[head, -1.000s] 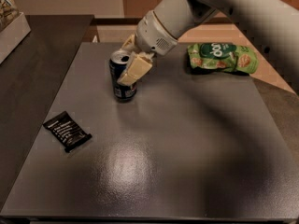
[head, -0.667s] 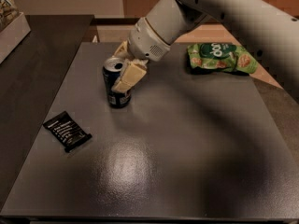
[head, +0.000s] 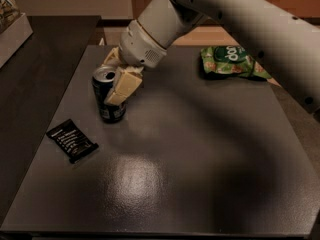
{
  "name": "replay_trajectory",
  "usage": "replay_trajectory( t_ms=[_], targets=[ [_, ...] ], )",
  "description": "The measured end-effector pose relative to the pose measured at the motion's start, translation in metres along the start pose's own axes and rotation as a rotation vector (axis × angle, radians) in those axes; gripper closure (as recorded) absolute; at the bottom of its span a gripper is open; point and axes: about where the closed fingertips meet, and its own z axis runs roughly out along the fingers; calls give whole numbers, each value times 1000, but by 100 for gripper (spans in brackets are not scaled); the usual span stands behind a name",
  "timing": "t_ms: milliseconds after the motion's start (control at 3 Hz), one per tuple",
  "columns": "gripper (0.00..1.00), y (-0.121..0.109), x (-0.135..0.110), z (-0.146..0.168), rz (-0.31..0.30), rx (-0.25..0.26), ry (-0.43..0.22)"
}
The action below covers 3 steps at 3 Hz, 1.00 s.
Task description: Move pepsi can near rxbar chocolate
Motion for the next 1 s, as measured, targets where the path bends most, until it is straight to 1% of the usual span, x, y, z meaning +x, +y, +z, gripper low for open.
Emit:
replay_trajectory(
  t_ms=[333, 667, 1000],
  targets=[
    [100, 6, -5, 18, -10, -67, 3],
    [84, 10, -4, 32, 1, -108, 4],
    [61, 13, -3, 40, 8, -126, 0]
  ],
)
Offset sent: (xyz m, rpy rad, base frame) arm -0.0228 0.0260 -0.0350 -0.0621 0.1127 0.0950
